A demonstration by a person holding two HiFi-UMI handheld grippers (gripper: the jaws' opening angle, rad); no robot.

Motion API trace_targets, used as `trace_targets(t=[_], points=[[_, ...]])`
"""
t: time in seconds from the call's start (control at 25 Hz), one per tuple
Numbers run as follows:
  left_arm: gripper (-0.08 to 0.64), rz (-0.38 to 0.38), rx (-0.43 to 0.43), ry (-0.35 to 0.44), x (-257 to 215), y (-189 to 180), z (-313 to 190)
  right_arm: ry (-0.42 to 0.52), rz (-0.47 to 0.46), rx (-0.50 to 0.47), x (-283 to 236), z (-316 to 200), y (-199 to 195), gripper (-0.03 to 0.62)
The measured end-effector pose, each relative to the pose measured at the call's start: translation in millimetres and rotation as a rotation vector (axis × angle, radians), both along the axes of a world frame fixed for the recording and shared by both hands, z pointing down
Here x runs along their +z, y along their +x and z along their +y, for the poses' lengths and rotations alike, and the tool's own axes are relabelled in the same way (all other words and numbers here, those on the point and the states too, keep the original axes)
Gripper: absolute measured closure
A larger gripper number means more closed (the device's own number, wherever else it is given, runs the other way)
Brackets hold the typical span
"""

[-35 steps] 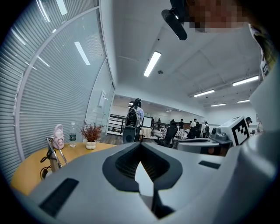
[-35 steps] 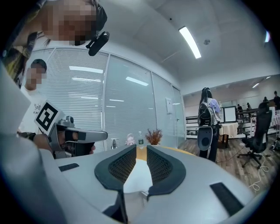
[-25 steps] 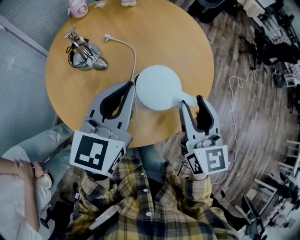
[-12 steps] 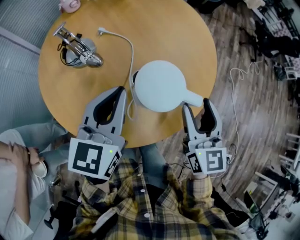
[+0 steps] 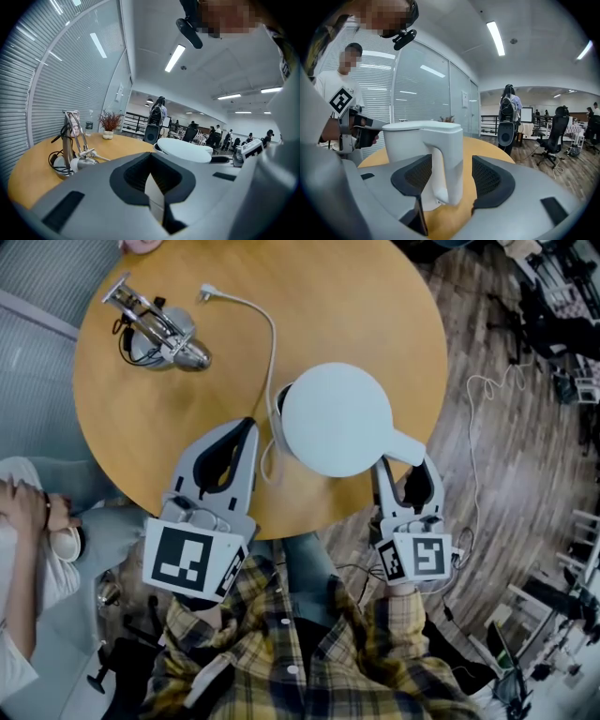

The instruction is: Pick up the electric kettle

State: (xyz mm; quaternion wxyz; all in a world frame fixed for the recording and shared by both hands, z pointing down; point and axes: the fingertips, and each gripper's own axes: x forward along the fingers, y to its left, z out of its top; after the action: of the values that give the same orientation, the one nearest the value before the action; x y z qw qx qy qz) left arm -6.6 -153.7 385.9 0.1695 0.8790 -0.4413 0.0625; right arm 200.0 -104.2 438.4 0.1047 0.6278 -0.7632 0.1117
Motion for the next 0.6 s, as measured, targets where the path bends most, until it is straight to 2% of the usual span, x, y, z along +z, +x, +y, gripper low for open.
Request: trace_targets(t=[0.32,0.6], points=[[0.557,0.002,0.010,-0.045,20,0,-11,-0.001,-0.013,0.048,15,-19,3,0.326],[0.557,-0.003,0.024,-0.053,26,3,-21,0.011,-0.021,0.092,19,-31,12,0.327]])
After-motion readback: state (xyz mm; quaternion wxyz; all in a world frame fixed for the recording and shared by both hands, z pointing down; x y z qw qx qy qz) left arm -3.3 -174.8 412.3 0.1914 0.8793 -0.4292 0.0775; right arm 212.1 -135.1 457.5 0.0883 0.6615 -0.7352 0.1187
